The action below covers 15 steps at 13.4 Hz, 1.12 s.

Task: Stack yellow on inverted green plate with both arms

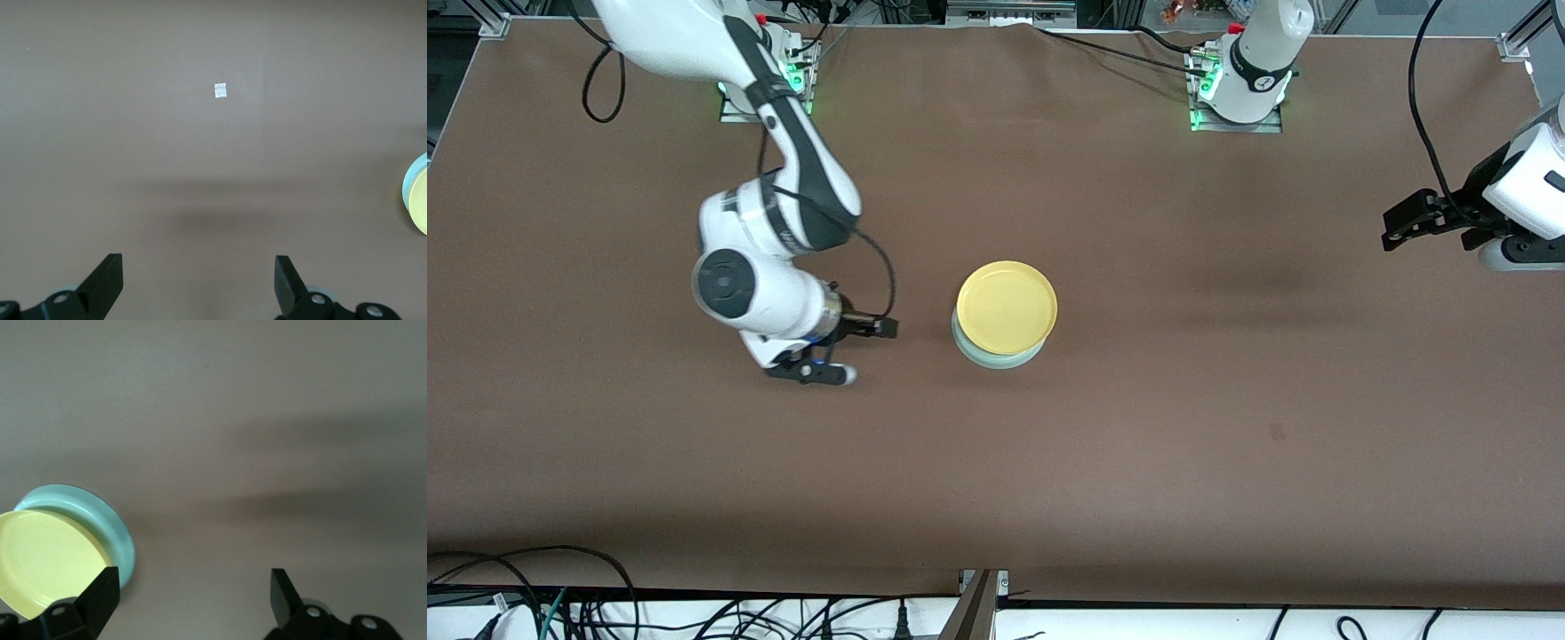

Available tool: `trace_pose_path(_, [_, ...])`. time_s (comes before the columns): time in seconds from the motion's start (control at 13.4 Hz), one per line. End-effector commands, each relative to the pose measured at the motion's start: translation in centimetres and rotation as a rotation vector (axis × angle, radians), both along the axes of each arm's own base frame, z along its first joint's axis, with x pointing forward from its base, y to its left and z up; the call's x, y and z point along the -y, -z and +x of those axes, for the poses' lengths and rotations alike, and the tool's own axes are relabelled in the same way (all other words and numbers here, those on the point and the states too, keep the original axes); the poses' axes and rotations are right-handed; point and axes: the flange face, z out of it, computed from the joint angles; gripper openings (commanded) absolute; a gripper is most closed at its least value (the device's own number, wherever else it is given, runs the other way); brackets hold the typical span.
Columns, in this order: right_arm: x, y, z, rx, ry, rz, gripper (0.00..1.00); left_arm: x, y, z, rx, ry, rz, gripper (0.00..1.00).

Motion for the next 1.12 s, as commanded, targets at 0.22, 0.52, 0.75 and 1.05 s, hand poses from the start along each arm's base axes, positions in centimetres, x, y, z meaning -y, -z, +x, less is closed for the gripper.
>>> trace_pose_path(0.22, [13.1, -11.2, 0.6, -0.066, -0.137, -0.039, 1.0, 0.1, -0.5, -0.1, -0.002, -0.002, -0.009, 1.0])
trace_pose_path(0.52, [17.6, -17.6, -0.5, -0.093, -0.136, -0.094, 1.0, 0.2, -0.6, -0.1, 0.001, 0.0, -0.008, 1.0])
trace_pose_path(0.75, [18.4, -22.0, -1.9, -0.049, -0.151, -0.14, 1.0, 0.4, -0.6, 0.1, 0.006, 0.004, -0.006, 1.0])
trace_pose_path(1.05, [21.3, -26.6, -5.3, 0.0, -0.173, -0.18, 1.0, 0.6, -0.6, 0.1, 0.004, 0.006, -0.007, 1.0])
